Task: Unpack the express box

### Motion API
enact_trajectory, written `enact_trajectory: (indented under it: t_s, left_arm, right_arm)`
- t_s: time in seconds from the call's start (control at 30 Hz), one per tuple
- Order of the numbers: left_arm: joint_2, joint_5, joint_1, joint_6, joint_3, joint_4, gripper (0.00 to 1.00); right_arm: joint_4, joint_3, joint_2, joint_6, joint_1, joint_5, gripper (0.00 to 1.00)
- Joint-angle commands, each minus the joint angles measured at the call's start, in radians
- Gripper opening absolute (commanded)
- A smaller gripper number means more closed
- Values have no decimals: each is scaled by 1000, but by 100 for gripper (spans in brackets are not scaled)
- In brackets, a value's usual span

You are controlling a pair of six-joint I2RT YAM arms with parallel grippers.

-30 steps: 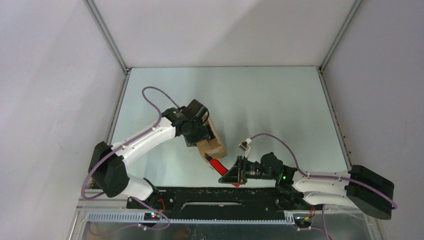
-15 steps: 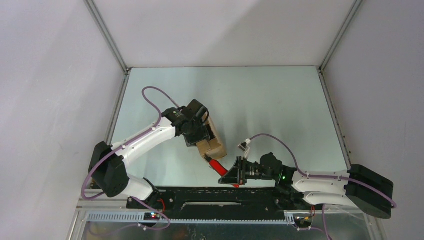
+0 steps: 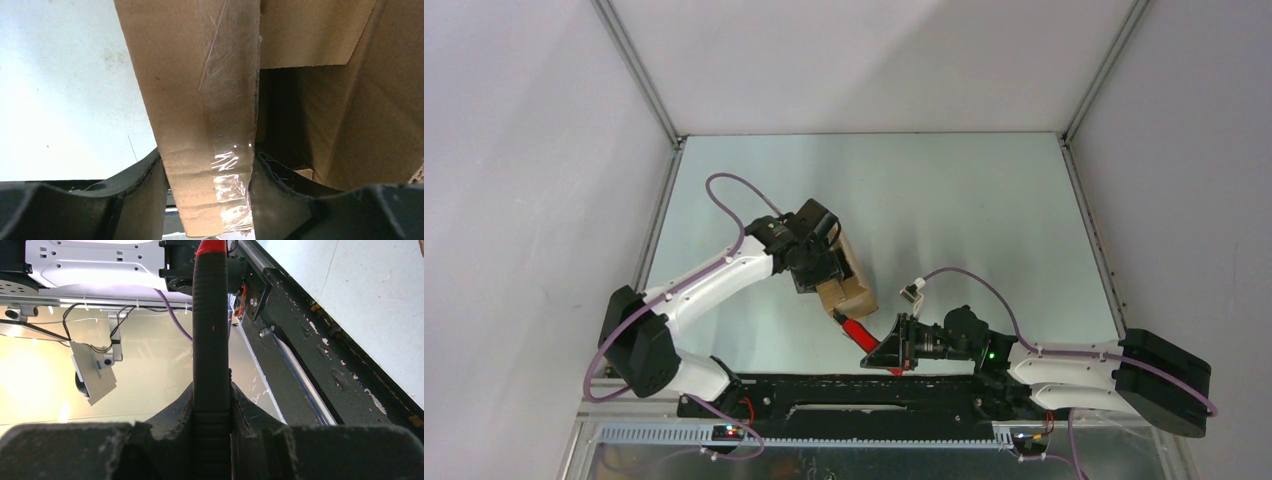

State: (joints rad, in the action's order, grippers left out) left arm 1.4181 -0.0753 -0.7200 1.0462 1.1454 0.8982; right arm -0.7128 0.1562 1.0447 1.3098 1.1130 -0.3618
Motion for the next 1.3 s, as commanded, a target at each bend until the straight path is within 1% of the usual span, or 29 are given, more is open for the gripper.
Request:
enact_trajectory:
  t_s: [0.0, 0.2, 0.57, 0.7, 0.8, 0.97, 1.27]
  left_arm:
    - [-47, -5, -11, 2, -27, -32, 7]
    - [-47, -9, -18, 3, -45, -40, 7]
    - [-55, -52, -32, -4, -30, -17, 6]
    - [-72, -88, -35, 29, -47, -6, 4]
    - [-75, -89, -46, 62, -70, -15, 2]
    - [-74, -66, -61, 100, -97, -45, 2]
    - [-65, -58, -100, 133, -114, -37, 0]
  right_arm:
    - [-46, 42, -9, 6, -3, 15, 0]
    - [-33, 44, -28, 4, -4, 16, 0]
    - [-10, 26, -41, 24, -6, 42, 0]
    - [17, 16, -60, 58, -6, 78, 0]
    - [46, 17, -74, 66, -1, 117, 0]
    - [36, 11, -57, 76, 2, 149, 0]
    - [18, 16, -23, 79, 1, 205, 0]
